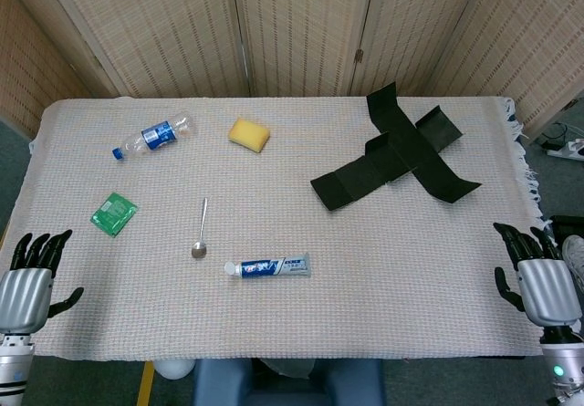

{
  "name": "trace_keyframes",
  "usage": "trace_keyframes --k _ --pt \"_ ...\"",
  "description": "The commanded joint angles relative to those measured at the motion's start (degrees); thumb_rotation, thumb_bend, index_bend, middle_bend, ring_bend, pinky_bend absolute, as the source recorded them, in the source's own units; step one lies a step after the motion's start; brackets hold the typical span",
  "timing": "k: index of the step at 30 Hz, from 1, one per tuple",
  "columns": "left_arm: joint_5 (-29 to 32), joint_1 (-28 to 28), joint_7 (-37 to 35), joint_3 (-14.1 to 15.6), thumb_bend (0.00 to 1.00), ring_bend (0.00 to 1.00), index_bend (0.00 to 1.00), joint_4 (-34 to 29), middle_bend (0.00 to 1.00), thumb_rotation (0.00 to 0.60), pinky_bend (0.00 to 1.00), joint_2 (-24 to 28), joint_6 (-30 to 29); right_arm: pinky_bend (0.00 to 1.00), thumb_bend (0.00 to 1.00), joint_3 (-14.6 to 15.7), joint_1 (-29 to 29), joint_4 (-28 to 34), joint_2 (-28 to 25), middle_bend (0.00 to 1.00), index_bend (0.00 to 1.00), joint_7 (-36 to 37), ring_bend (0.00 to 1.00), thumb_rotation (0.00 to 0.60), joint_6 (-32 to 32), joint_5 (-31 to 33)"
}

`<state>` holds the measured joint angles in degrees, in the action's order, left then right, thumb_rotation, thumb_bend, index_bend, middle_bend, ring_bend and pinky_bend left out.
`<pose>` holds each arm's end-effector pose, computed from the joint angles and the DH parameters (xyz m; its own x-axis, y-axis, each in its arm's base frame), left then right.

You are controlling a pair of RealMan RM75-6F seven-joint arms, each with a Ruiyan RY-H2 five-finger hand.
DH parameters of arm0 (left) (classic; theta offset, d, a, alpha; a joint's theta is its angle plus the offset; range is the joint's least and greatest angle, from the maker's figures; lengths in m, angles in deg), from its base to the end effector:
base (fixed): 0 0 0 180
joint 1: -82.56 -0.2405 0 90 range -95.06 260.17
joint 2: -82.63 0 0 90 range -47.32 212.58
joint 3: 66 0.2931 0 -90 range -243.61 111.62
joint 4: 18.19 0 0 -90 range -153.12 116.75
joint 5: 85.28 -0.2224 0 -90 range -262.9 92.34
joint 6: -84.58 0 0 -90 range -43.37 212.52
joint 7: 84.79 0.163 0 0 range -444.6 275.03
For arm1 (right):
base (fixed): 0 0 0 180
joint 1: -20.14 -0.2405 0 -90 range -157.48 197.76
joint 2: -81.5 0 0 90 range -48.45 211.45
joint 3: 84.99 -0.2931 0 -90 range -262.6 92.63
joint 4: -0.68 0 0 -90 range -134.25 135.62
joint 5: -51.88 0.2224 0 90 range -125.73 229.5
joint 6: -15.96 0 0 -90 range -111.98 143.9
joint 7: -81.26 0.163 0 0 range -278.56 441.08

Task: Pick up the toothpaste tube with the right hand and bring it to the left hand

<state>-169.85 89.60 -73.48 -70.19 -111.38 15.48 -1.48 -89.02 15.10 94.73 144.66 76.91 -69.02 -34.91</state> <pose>-0.3338 0.2211 0.1510 0.5062 -0.0491 0.8610 0.8616 -0.0163 -0.5074 -0.3391 -0.2090 0.1689 0.4520 0.0186 0.8918 -0.8914 -0.0290 0.4523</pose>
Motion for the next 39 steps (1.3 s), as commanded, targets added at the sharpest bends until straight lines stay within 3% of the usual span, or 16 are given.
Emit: trace_keyframes --k 1,11,17,21,31,39 --pt "0.04 -0.02 0.03 0.03 0.25 0.13 0.11 -0.11 0.19 0.6 0.0 0.07 0.03 0.11 0.57 0.14 -0.33 0.06 -0.05 0.18 0.12 0.21 0.21 0.6 0.43 -0.4" --pt "-0.03 0.33 0.22 -0.1 0.25 0.13 0.12 -0.5 0.19 0.6 0.0 0.36 0.39 0.12 0.56 0.47 -6.07 3.36 -0.63 0.18 0.11 0.7 0.22 0.6 7.55 -4.44" --pt "-0.46 0.16 0.21 0.2 0.25 0.13 0.12 -0.72 0.19 0.6 0.0 0.53 0.12 0.13 0.36 -0.83 -13.02 7.77 0.34 0.16 0.04 -1.84 0.22 0.6 17.22 -3.86" --pt "-0.6 -0.09 0.07 0.43 0.25 0.13 0.12 -0.88 0.19 0.6 0.0 0.66 -0.09 0.13 0.31 -2.19 -18.03 10.88 1.78 0.13 0.0 -3.1 0.2 0.6 24.46 -1.28" --pt "-0.99 -0.51 -0.18 0.68 0.25 0.13 0.12 -1.4 0.19 0.6 0.0 1.39 -0.59 0.17 0.31 -6.66 -30.1 9.47 11.4 0.15 0.01 -10.68 0.22 0.6 36.47 6.5" --pt "-1.27 -0.52 -0.05 0.72 0.25 0.13 0.12 -1.91 0.19 0.6 0.0 1.69 -0.65 0.21 0.3 -8.5 -39.11 3.22 21.09 0.22 0.11 -18.63 0.26 0.6 42.64 15.3"
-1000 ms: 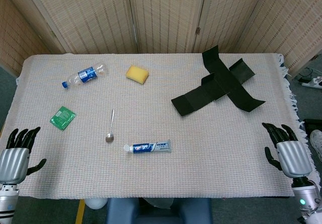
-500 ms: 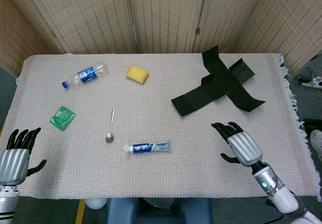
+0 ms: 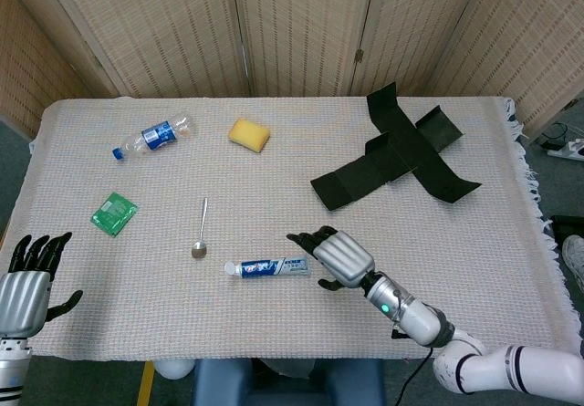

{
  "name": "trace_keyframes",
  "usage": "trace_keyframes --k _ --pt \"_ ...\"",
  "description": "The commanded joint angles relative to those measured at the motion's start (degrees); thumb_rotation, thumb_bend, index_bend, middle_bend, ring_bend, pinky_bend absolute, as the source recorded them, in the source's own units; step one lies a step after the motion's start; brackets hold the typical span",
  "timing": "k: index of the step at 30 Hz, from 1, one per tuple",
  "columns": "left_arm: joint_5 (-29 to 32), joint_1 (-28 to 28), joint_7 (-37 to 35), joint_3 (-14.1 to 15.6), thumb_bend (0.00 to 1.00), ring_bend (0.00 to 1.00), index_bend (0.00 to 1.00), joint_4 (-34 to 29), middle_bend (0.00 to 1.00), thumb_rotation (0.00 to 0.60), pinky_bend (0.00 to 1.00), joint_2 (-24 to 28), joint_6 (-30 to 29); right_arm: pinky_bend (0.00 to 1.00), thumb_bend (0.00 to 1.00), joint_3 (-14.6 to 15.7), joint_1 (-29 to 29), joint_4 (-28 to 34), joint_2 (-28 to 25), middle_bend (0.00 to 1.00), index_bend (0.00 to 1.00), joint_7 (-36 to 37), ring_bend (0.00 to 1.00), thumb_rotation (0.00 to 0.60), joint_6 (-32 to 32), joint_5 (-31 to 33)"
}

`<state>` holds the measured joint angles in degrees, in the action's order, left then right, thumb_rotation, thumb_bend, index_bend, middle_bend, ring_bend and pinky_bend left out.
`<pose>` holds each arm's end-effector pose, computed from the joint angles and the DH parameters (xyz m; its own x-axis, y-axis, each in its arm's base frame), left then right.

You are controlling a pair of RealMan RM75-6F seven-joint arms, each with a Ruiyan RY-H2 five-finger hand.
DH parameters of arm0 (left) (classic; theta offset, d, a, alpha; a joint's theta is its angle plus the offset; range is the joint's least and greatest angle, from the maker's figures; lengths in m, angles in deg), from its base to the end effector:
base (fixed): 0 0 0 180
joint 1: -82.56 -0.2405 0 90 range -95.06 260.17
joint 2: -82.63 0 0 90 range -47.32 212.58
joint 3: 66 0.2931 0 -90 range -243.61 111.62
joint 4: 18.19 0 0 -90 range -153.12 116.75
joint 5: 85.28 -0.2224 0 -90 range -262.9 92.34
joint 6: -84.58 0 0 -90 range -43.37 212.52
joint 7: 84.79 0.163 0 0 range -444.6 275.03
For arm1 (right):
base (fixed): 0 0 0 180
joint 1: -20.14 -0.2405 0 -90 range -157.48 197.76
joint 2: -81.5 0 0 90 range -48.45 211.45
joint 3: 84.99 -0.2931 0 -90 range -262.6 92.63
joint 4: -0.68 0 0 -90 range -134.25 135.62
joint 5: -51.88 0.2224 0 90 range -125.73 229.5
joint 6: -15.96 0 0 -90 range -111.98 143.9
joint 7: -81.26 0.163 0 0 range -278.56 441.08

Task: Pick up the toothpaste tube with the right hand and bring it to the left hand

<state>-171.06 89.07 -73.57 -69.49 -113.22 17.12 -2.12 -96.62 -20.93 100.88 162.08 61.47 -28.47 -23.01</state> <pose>-0.3287 0.2148 0.1568 0.5042 -0.0474 0.8623 0.8621 -0.0305 -0.5058 -0.1176 -0.3362 -0.0219 0.5090 -0.3333 0.7936 -0.7509 -0.6226 0.2202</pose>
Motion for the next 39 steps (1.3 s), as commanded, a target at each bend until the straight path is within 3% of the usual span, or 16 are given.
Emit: trace_keyframes --k 1,17,39 --pt "-0.16 -0.01 0.04 0.04 0.25 0.13 0.12 -0.14 0.19 0.6 0.0 0.07 -0.06 0.22 0.3 -1.01 -4.26 -4.13 5.22 0.23 0.12 -4.38 0.27 0.6 2.53 4.83" --pt "-0.09 -0.43 -0.72 0.29 0.25 0.13 0.12 -0.11 0.19 0.6 0.0 0.5 -0.11 0.26 0.3 -0.78 -15.85 -17.68 19.35 0.28 0.19 -12.07 0.33 0.6 4.46 18.78" --pt "-0.05 -0.34 -2.77 0.36 0.25 0.13 0.12 1.92 0.19 0.6 0.0 -0.05 0.49 0.31 0.33 2.17 -20.42 -23.12 23.71 0.35 0.33 -16.67 0.39 0.6 1.44 25.63"
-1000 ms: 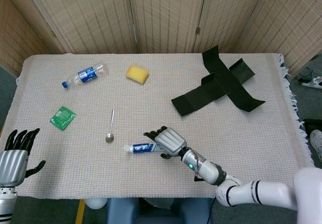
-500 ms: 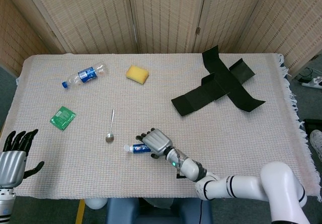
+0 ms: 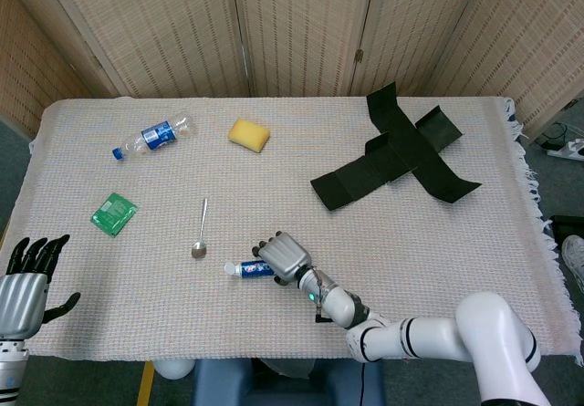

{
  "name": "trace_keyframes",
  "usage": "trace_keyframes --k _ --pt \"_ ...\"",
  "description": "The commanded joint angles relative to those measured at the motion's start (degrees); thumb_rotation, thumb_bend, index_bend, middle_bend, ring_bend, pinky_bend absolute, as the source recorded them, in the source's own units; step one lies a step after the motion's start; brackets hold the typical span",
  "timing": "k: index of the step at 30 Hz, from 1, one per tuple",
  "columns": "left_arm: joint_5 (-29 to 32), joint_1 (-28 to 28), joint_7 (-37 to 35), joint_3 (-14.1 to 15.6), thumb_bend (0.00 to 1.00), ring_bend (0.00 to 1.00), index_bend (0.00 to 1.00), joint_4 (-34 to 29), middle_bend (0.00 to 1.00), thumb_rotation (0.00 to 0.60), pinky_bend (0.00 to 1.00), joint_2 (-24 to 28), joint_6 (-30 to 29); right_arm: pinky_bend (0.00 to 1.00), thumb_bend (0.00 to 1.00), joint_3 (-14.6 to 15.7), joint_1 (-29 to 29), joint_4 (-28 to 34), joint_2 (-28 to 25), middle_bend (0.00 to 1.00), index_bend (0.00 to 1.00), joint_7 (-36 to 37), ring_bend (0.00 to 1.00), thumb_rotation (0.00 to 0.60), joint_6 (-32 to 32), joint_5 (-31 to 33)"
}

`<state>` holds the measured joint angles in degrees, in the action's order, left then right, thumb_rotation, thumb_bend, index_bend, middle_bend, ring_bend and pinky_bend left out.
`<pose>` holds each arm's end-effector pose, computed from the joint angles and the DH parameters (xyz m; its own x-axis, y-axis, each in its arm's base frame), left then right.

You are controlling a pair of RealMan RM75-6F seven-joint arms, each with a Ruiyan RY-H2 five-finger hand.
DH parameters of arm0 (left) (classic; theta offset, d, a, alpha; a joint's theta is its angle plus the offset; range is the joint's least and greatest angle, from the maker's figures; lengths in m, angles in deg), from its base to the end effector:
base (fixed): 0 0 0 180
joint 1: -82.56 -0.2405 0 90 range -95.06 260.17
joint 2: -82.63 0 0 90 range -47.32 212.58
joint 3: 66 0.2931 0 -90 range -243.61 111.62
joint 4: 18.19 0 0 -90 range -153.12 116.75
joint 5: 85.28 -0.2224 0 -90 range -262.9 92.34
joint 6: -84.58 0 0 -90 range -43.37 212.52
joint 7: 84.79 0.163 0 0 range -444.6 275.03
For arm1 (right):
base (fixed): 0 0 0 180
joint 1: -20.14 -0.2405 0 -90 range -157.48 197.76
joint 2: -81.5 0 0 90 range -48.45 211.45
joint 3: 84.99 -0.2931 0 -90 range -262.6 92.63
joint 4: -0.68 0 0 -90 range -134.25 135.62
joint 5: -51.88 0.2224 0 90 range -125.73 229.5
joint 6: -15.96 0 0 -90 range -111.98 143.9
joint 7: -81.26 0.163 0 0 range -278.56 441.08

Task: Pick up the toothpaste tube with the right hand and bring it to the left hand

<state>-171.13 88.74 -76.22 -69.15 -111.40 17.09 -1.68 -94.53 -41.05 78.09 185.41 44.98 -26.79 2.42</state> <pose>-0.3375 0.2124 0.1574 0.4922 -0.0328 0.8699 0.8696 -0.0269 -0.4931 -0.0512 -0.3746 -0.1558 0.6556 -0.3368 0.6758 -0.6837 -0.6447 0.3419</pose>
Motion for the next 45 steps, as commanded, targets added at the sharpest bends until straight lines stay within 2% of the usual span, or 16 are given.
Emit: trace_keyframes --k 1,7,15,19,25,28,32,34,37,42,45 --pt "0.01 -0.01 -0.2 0.04 0.25 0.13 0.12 0.18 0.19 0.6 0.0 -0.03 0.07 0.31 0.33 0.12 -0.44 -0.54 0.61 0.35 0.33 -0.27 0.4 0.6 -0.39 0.29" --pt "-0.05 -0.09 -0.89 0.1 0.25 0.13 0.12 0.77 0.19 0.6 0.0 -0.12 0.04 0.32 0.35 0.45 -1.49 -2.29 2.4 0.39 0.4 -1.4 0.44 0.6 -1.1 1.11" --pt "-1.05 0.23 -1.99 0.17 0.25 0.13 0.13 1.54 0.19 0.6 0.0 -0.22 0.01 0.44 0.54 0.23 -2.05 -3.21 3.4 0.49 0.54 -1.0 0.54 0.6 -1.73 0.73" --pt "-3.77 1.32 -2.68 0.01 0.25 0.15 0.16 1.86 0.19 0.6 0.0 -0.27 -0.46 0.54 0.66 -0.05 -1.32 -2.67 2.34 0.53 0.6 2.68 0.6 0.6 -2.13 -3.57" --pt "-9.38 4.59 -3.87 -0.25 0.25 0.24 0.22 3.14 0.29 0.6 0.02 -1.22 -0.09 0.62 0.71 -0.52 -0.27 -1.63 -1.22 0.59 0.68 9.91 0.66 0.6 -1.55 -10.77" --pt "-12.41 7.07 -3.64 -0.03 0.25 0.29 0.25 3.55 0.34 0.6 0.1 -1.54 1.66 0.63 0.71 -0.86 -0.77 -0.77 -4.39 0.61 0.7 12.78 0.67 0.6 1.01 -12.94" --pt "-17.48 10.98 -3.09 0.36 0.27 0.39 0.28 3.74 0.45 0.6 0.21 -2.23 3.99 0.63 0.71 -1.29 -2.54 0.6 -8.54 0.61 0.7 12.15 0.68 0.6 3.88 -13.69" --pt "-19.82 13.0 -2.65 0.7 0.33 0.47 0.29 3.67 0.54 0.6 0.31 -2.81 5.52 0.63 0.71 -1.65 -3.4 1.56 -10.16 0.61 0.7 11.75 0.68 0.6 5.17 -12.96" --pt "-21.61 15.64 -1.7 1.35 0.44 0.6 0.3 2.74 0.7 0.6 0.51 -3.27 9.0 0.64 0.72 -1.72 -4.52 2.45 -11.75 0.61 0.71 11.0 0.68 0.6 6.58 -12.21" --pt "-21.08 20.2 1.73 1.5 0.58 0.71 0.27 -0.5 0.83 0.6 0.68 -3.77 17.18 0.64 0.73 -1.22 -6.07 3.47 -13.02 0.62 0.72 8.95 0.69 0.6 7.19 -10.33" --pt "-19.95 22.06 4.67 1.41 0.65 0.74 0.23 -2.26 0.87 0.6 0.73 -4.33 21.13 0.64 0.73 -0.81 -6.83 3.93 -13.39 0.62 0.72 8.08 0.69 0.6 7.39 -9.05"
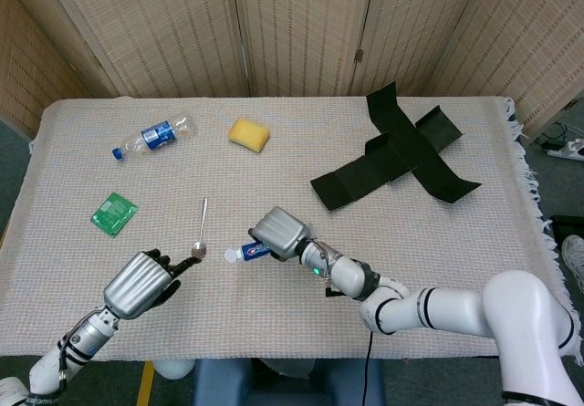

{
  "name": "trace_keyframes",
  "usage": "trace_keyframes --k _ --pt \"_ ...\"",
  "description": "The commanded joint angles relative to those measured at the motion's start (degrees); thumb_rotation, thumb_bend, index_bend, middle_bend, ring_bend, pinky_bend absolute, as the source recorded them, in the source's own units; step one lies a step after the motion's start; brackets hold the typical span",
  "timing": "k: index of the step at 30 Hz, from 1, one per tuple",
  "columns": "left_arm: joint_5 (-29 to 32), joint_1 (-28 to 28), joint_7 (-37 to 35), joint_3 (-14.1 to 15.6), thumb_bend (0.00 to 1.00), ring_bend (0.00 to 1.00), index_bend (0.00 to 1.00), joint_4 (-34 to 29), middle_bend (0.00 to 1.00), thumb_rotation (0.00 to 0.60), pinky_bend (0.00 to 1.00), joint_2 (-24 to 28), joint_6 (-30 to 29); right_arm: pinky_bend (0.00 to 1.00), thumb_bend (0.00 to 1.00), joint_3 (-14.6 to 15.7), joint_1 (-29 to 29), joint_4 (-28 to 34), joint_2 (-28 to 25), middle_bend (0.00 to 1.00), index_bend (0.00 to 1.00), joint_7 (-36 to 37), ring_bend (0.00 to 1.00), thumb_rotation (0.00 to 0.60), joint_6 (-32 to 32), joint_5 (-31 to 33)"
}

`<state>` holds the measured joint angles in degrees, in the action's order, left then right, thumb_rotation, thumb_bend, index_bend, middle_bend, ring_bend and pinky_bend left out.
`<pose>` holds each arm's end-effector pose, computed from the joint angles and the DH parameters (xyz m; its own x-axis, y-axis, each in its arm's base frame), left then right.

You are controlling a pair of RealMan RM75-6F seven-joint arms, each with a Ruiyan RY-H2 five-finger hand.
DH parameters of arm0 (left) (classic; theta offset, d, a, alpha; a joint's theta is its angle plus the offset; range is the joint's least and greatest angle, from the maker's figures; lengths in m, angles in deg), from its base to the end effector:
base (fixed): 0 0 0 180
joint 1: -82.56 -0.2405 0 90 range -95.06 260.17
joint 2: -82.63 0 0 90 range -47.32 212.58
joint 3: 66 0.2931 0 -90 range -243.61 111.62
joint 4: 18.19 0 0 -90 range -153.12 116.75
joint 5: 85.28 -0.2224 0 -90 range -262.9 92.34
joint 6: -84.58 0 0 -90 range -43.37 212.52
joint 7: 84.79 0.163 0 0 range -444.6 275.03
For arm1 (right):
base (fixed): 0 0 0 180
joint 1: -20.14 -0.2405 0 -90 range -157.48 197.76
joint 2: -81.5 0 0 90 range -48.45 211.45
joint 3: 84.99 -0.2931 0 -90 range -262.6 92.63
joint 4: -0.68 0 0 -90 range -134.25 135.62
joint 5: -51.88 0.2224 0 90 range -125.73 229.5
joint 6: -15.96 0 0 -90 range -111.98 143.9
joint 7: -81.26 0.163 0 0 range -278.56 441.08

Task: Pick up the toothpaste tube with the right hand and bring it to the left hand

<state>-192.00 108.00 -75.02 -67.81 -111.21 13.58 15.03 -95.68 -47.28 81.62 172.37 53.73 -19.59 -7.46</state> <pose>-0.2190 0.2757 0.0704 0.5921 -0.0034 0.8059 0.6040 -0.6601 -0.4466 -0.0177 -0.4169 -0.0874 0.7292 -0.1943 0.6562 -0.5359 -0.7585 0.3709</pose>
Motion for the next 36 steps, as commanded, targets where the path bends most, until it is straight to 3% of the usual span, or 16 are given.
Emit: trace_keyframes --k 1,8,15,36 --pt "1.44 3.25 4.45 -0.01 0.66 0.74 0.22 -3.05 0.88 0.6 0.73 -1.0 5.49 0.64 0.73 0.46 -0.78 0.48 -0.37 0.62 0.72 -0.94 0.69 0.6 0.09 1.12" --pt "6.21 5.95 10.38 -0.56 0.7 0.77 0.16 -6.33 0.9 0.6 0.74 -3.52 12.04 0.64 0.74 1.7 -1.41 0.85 0.1 0.63 0.72 -1.93 0.69 0.6 -1.12 2.4" --pt "9.84 6.86 13.78 -0.97 0.7 0.77 0.16 -6.93 0.9 0.6 0.74 -5.42 13.6 0.64 0.74 2.38 -1.26 1.54 -0.14 0.63 0.72 -1.26 0.69 0.6 -2.12 2.33" --pt "16.22 6.12 14.91 -0.3 0.7 0.76 0.16 -5.17 0.9 0.6 0.74 -5.23 11.04 0.64 0.74 1.89 2.08 2.66 -2.68 0.65 0.76 9.51 0.71 0.6 -3.94 -4.3"
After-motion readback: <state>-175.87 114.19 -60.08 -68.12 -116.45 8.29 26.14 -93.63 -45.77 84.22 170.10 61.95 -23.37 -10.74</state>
